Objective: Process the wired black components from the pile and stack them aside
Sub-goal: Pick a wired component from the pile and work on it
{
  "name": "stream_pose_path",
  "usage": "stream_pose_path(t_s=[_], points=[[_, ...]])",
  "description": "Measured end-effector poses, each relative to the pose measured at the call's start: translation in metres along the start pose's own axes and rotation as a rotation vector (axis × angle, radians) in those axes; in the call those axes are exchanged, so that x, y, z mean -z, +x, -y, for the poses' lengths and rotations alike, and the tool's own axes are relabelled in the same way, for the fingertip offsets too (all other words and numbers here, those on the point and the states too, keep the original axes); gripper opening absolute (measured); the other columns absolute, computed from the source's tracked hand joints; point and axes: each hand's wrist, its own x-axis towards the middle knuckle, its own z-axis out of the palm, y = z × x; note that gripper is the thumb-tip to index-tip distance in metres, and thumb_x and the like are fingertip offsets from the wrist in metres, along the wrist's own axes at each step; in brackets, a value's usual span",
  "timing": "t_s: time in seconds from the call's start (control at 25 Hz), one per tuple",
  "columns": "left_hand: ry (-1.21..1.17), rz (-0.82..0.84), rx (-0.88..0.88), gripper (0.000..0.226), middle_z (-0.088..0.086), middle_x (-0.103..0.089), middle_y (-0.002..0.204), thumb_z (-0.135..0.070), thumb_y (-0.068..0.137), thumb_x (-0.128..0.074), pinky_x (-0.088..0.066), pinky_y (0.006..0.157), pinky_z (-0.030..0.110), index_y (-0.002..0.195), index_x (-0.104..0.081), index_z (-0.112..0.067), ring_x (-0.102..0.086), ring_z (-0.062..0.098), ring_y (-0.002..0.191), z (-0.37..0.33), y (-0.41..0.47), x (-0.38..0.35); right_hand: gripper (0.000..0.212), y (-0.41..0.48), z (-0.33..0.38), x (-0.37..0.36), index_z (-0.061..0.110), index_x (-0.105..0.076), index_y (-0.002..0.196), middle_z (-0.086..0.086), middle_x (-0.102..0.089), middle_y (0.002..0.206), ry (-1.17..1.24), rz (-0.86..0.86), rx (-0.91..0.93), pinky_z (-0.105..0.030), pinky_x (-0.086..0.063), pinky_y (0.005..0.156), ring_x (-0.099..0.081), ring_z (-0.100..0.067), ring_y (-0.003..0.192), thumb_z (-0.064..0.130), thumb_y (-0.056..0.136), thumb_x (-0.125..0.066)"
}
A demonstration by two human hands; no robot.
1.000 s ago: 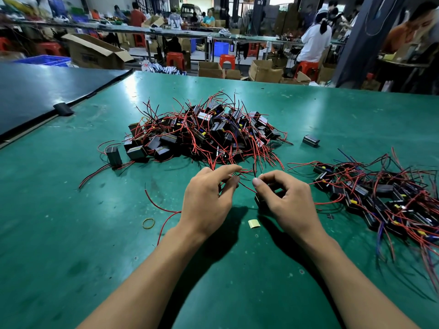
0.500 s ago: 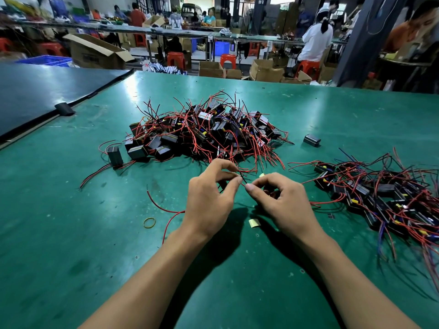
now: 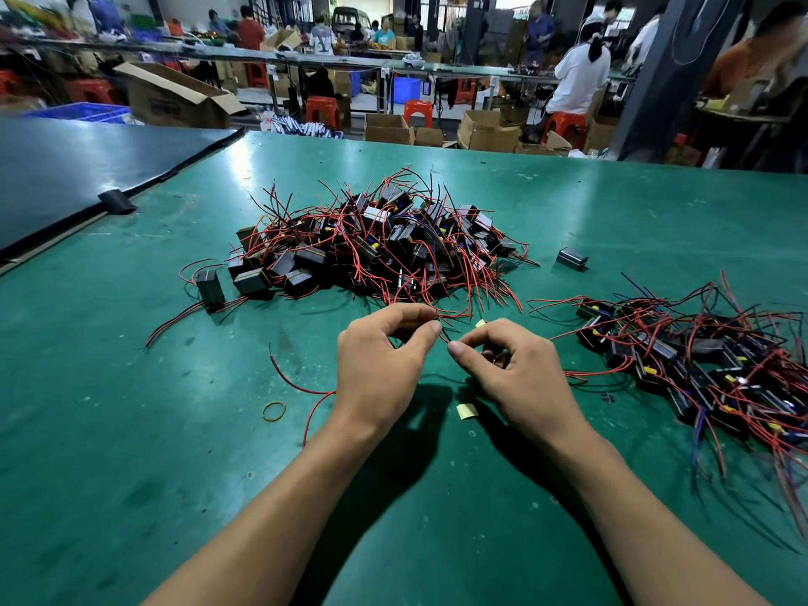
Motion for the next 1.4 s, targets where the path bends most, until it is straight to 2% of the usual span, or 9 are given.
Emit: stream_pose_path(t_s=[0.28, 0.36, 0.48, 0.6, 0.72, 0.92, 1.2, 1.32, 1.4], points=[[-0.041, 0.088, 0.038, 0.004, -0.006, -0.074, 0.077, -0.014, 0.085, -0.073, -0.046, 0.066, 0.012, 0.085, -0.074, -0.018, -0.067, 0.004, 0.074, -0.002, 0.001, 0.001, 0.011, 0.001, 0.005, 0.003, 0.031, -0.07, 0.078, 0.01, -0.067, 0.079, 0.006, -0.009, 0.01, -0.02, -0.045, 0.062, -0.061, -0.009, 0.07, 0.032, 0.085, -0.078], [0.012, 0.111, -0.027, 0.005, -0.007, -0.073, 0.078, -0.012, 0.087, -0.071, -0.046, 0.066, 0.011, 0.086, -0.073, -0.016, -0.066, 0.001, 0.074, -0.003, -0.001, 0.001, 0.008, 0.0, 0.009, 0.003, 0.031, -0.071, 0.086, 0.011, -0.07, 0.084, 0.035, -0.054, 0.028, -0.024, -0.05, 0.062, -0.065, -0.011, 0.071, 0.036, 0.085, -0.077], [0.125, 0.139, -0.173, 0.006, -0.006, -0.072, 0.081, -0.011, 0.087, -0.071, -0.053, 0.074, 0.022, 0.09, -0.073, -0.015, -0.066, 0.008, 0.077, 0.0, -0.004, 0.002, 0.016, 0.0, 0.016, 0.002, 0.033, -0.07, 0.095, 0.012, -0.07, 0.088, 0.069, -0.09, 0.057, -0.026, -0.053, 0.06, -0.066, -0.012, 0.072, 0.042, 0.083, -0.075], [0.244, 0.159, -0.28, 0.009, -0.004, -0.071, 0.082, -0.013, 0.086, -0.072, -0.053, 0.075, 0.035, 0.094, -0.074, -0.015, -0.064, 0.012, 0.077, 0.006, -0.003, 0.004, 0.009, 0.0, 0.018, 0.002, 0.03, -0.071, 0.083, 0.013, -0.069, 0.084, 0.016, -0.085, 0.106, -0.021, -0.048, 0.062, -0.063, -0.012, 0.07, 0.037, 0.085, -0.076], [0.29, 0.163, -0.336, 0.01, -0.003, -0.07, 0.079, -0.015, 0.083, -0.074, -0.052, 0.072, 0.04, 0.094, -0.074, -0.017, -0.062, 0.015, 0.073, 0.009, -0.002, 0.005, 0.015, -0.001, 0.02, 0.003, 0.028, -0.069, 0.074, 0.012, -0.066, 0.073, -0.02, -0.081, 0.107, -0.019, -0.043, 0.06, -0.057, -0.008, 0.063, 0.026, 0.088, -0.076], [0.322, 0.177, -0.381, 0.008, -0.005, -0.071, 0.078, -0.019, 0.084, -0.074, -0.05, 0.074, 0.046, 0.092, -0.074, -0.019, -0.062, 0.017, 0.073, 0.009, -0.003, 0.004, 0.027, 0.003, 0.027, 0.003, 0.018, -0.068, 0.063, 0.014, -0.056, 0.051, 0.23, 0.021, -0.217, -0.013, -0.034, 0.052, -0.045, -0.001, 0.05, 0.019, 0.089, -0.072], [0.4, 0.17, -0.415, 0.012, -0.006, -0.069, 0.077, -0.026, 0.083, -0.066, -0.046, 0.074, 0.042, 0.091, -0.073, -0.02, -0.06, 0.017, 0.073, 0.007, -0.005, 0.002, 0.028, 0.005, 0.032, 0.009, 0.016, -0.068, 0.064, 0.003, -0.049, 0.058, 0.556, 0.154, -0.601, -0.016, -0.028, 0.039, -0.035, -0.007, 0.041, 0.028, 0.089, -0.07], [0.314, 0.169, -0.352, 0.007, -0.005, -0.07, 0.077, -0.021, 0.084, -0.07, -0.05, 0.074, 0.044, 0.09, -0.074, -0.018, -0.061, 0.018, 0.072, 0.012, -0.002, 0.004, 0.027, 0.005, 0.024, 0.011, 0.016, -0.072, 0.077, 0.003, -0.064, 0.062, 0.369, 0.08, -0.373, -0.02, -0.035, 0.04, -0.045, -0.011, 0.041, 0.035, 0.095, -0.066], [0.287, 0.169, -0.321, 0.005, -0.005, -0.07, 0.077, -0.017, 0.085, -0.073, -0.051, 0.073, 0.04, 0.09, -0.074, -0.019, -0.062, 0.016, 0.073, 0.013, -0.001, 0.004, 0.01, 0.006, 0.02, 0.013, 0.023, -0.074, 0.091, 0.007, -0.072, 0.075, 0.24, 0.004, -0.145, -0.019, -0.042, 0.047, -0.053, -0.01, 0.048, 0.023, 0.096, -0.065]])
